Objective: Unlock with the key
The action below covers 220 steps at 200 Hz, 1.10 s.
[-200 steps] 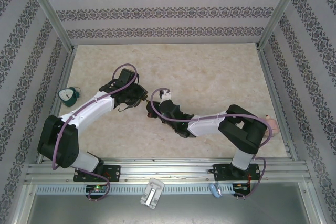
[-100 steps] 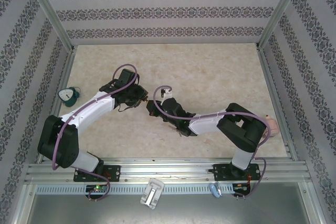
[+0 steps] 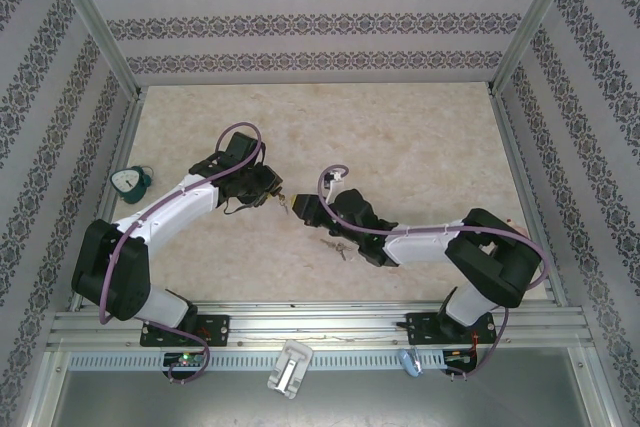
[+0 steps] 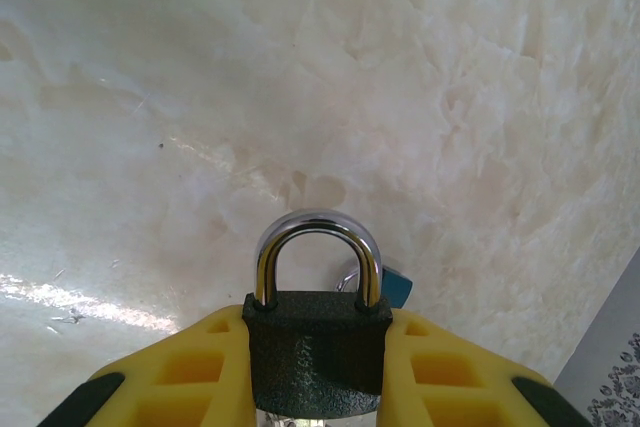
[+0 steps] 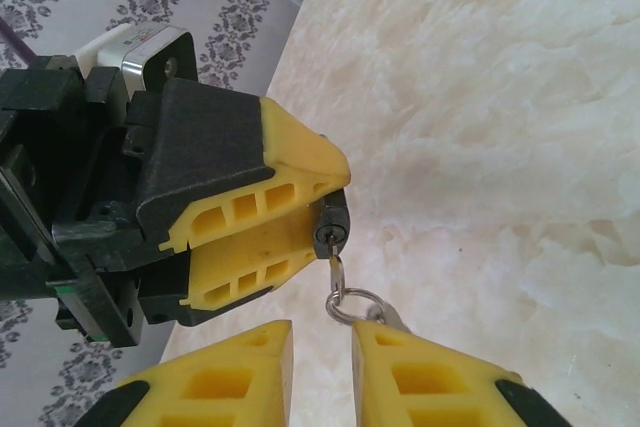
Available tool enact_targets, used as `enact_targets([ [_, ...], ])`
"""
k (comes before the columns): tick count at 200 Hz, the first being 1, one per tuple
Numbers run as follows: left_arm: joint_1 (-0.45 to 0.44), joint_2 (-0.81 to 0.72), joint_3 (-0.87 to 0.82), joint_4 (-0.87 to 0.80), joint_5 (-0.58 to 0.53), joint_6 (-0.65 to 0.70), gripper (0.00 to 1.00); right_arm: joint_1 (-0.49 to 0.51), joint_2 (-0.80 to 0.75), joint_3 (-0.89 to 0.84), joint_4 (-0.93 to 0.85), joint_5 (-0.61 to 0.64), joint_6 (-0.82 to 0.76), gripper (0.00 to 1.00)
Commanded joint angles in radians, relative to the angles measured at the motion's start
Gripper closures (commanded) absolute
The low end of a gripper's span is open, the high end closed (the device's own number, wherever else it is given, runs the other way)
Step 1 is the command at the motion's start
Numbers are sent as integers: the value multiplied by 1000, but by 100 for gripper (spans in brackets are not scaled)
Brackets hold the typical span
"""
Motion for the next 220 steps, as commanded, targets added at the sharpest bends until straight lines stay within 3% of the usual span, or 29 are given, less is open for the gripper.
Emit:
enact_targets([
  [1,3,-32,-3,-17,20,26,85,-21,-4,3,41,-111,-4,77],
  [56,2,-41,-2,-18,31,29,85,-37,64,46,62,-203,7,73],
  [220,3,-48,-6,-12,43,28,86,-51,133,77,105,-174,40,77],
])
